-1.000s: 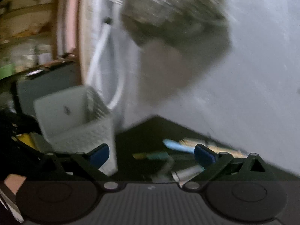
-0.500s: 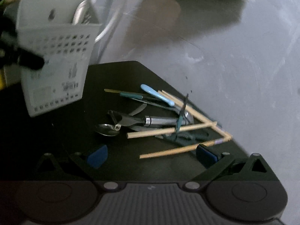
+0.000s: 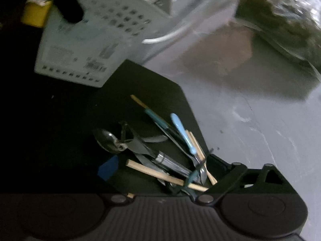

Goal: Organize utensils
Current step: 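Lower the right gripper into the utensil pile toward the silver peeler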

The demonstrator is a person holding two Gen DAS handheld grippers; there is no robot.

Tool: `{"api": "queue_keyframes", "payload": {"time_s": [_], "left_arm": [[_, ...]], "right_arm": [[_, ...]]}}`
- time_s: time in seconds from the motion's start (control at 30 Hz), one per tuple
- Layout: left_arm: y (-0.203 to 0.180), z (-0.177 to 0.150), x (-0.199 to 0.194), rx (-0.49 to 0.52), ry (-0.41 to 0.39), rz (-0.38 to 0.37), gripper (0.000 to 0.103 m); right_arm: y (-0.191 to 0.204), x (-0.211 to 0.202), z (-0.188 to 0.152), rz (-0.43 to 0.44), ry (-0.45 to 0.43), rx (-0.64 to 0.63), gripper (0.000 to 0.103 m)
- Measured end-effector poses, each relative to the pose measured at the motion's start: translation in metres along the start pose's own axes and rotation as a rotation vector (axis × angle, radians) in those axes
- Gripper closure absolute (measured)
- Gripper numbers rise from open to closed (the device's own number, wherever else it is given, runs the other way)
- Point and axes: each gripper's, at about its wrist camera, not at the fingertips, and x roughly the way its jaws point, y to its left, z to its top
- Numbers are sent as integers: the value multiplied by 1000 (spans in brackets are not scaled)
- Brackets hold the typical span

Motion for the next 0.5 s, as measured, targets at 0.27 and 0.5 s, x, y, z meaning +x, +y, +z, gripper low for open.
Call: {"api": "queue_keyframes", "payload": {"time_s": [0.27, 0.5], "left_arm": [[-1, -1, -3, -12, 3, 23, 27], [-2, -1, -4, -15, 2, 29, 27]], "right_arm": [[11, 14, 4, 19, -62, -124, 25], [21, 21, 7, 77, -59, -184, 68]]}}
